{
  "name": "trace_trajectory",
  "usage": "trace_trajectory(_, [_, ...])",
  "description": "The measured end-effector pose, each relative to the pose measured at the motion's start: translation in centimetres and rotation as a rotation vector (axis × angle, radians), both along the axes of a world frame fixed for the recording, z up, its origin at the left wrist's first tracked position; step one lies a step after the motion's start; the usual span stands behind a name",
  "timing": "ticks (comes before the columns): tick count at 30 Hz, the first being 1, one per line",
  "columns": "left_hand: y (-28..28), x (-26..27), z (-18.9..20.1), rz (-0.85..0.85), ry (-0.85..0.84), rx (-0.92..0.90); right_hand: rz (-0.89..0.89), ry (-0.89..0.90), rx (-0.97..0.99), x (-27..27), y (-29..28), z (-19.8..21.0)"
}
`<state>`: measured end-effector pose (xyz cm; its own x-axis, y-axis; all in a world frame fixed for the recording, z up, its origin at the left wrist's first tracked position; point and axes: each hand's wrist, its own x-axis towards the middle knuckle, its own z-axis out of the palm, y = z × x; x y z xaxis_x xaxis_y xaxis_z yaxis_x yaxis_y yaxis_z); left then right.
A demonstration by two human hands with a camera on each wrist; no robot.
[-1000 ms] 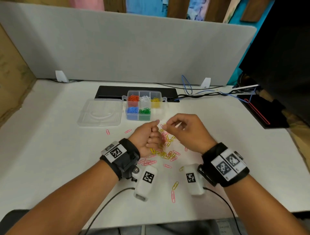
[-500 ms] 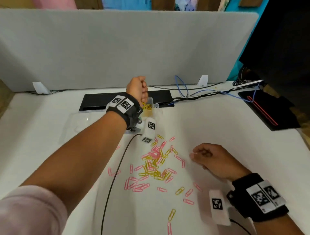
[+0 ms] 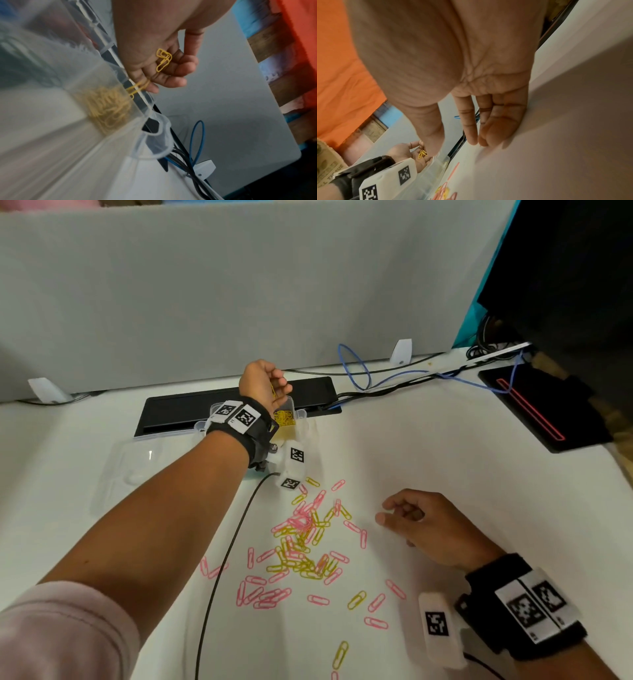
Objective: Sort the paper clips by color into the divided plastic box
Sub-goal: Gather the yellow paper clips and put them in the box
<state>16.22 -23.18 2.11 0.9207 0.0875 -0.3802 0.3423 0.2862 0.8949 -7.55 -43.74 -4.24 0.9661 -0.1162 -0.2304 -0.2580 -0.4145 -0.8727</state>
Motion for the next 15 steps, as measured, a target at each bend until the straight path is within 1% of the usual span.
trace_trajectory(3, [-0.13,0.25,-0.26,0.075,-0.014,0.039,0.002,-0.002,0.006,-0.01,-0.11,-0.09])
trace_trajectory(6, [-0.36,0.81,-0.44,0.111,-0.038,0.158,0.007,0.001,0.010,-0.04,-0.14,-0.15])
trace_trajectory(10, [-0.65,0.47,-0.67,0.062,-0.065,0.216,0.010,-0.001,0.010,-0.08,-0.11,-0.07])
trace_trajectory(13, [-0.69,0.09,-0.74,0.024,-0.089,0.174,0.008,-0.002,0.011,-0.12,-0.17,-0.02])
trace_trajectory(15, [-0.67,-0.02,-0.90,0.019,-0.120,0.183,0.010,-0.002,0.005,-0.11,-0.13,-0.02])
